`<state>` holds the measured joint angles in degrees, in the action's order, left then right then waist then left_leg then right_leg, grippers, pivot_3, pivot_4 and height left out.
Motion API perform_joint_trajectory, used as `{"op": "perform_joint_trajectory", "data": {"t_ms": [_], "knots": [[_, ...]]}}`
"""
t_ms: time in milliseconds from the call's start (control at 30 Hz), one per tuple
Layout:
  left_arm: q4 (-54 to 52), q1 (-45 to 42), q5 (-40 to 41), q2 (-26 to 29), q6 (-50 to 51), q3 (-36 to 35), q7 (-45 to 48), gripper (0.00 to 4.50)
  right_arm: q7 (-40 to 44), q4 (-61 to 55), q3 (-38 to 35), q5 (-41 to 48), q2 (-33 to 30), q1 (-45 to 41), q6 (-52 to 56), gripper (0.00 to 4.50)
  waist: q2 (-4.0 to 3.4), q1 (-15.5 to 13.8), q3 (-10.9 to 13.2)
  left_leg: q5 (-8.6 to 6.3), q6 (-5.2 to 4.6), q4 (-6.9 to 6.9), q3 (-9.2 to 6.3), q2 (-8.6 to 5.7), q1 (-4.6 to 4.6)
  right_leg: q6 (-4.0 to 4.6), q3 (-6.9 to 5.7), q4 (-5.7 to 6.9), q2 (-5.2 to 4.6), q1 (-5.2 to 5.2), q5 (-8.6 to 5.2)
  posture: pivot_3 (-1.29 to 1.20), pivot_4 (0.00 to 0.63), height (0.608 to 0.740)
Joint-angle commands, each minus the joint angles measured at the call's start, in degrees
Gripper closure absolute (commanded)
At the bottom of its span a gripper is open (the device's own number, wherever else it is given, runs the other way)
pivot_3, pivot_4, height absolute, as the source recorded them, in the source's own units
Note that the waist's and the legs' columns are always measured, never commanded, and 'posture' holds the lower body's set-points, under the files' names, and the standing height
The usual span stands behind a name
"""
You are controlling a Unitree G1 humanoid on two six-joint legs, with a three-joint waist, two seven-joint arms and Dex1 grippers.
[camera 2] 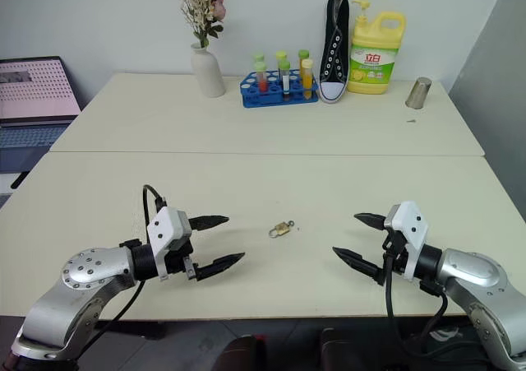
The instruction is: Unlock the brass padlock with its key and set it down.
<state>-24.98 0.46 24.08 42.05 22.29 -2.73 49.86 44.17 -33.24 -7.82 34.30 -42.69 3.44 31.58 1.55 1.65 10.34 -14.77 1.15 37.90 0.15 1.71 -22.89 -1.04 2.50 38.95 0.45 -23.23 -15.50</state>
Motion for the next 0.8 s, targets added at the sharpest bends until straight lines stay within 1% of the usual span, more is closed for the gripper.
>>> {"op": "perform_joint_trajectory", "data": {"t_ms": [33,167,333,400,600,700,800], "knots": [[-1.7,-0.7,0.5,0.3,-0.2,-0.8,0.2,0.00,1.7,-0.2,-0.2,-0.8,-0.7,0.0,-2.0,0.04,0.00,0.0,0.0,0.00,0.00,0.00,0.00,0.00,0.00,0.00,0.00,0.00,0.00,0.00,0.00,0.00,0.150,0.740],[-2.1,-0.7,-0.9,0.3,-0.5,-0.1,-0.5,0.00,2.7,0.4,0.1,-1.9,-0.3,0.5,-2.9,0.04,0.00,0.0,0.0,0.00,0.00,0.00,0.00,0.00,0.00,0.00,0.00,0.00,0.00,0.00,0.00,0.00,0.150,0.740],[-4.3,1.2,-0.3,1.0,0.7,-0.9,-0.7,0.00,2.9,1.0,0.7,-2.5,-0.1,1.4,-2.5,0.04,0.00,0.0,0.0,0.00,0.00,0.00,0.00,0.01,0.00,0.00,0.01,0.00,0.00,0.00,0.00,0.00,0.150,0.740],[-4.4,1.7,0.8,0.5,-0.6,-2.0,0.2,0.00,2.9,1.1,0.7,-2.3,0.1,1.4,-2.5,0.04,0.00,0.0,0.0,0.00,0.00,-0.01,0.01,0.01,0.00,0.00,0.02,-0.01,0.00,0.00,0.00,0.00,0.150,0.740],[-1.6,-0.5,5.3,0.5,1.9,-5.0,1.3,0.00,2.0,0.9,1.0,-1.6,0.2,0.0,-0.9,0.04,0.00,0.0,0.0,0.00,0.00,0.01,0.00,0.01,0.01,0.00,0.00,0.00,0.00,0.00,0.00,0.00,0.150,0.740],[-1.1,-2.4,4.7,0.5,3.1,-3.3,0.9,0.00,1.2,0.2,1.2,-1.1,0.3,-1.0,0.5,0.04,0.01,0.0,0.0,0.00,0.00,0.02,0.00,0.00,0.01,0.00,-0.01,0.01,0.04,0.00,0.00,0.00,0.150,0.740],[-1.2,-4.1,3.6,-0.7,4.7,0.1,-0.1,0.00,0.3,-1.0,1.7,-0.7,0.2,-1.9,2.4,0.04,0.01,0.0,0.0,0.00,0.00,0.02,0.00,-0.02,-0.01,0.00,0.00,0.00,0.05,0.00,0.00,0.00,0.150,0.740]]}}
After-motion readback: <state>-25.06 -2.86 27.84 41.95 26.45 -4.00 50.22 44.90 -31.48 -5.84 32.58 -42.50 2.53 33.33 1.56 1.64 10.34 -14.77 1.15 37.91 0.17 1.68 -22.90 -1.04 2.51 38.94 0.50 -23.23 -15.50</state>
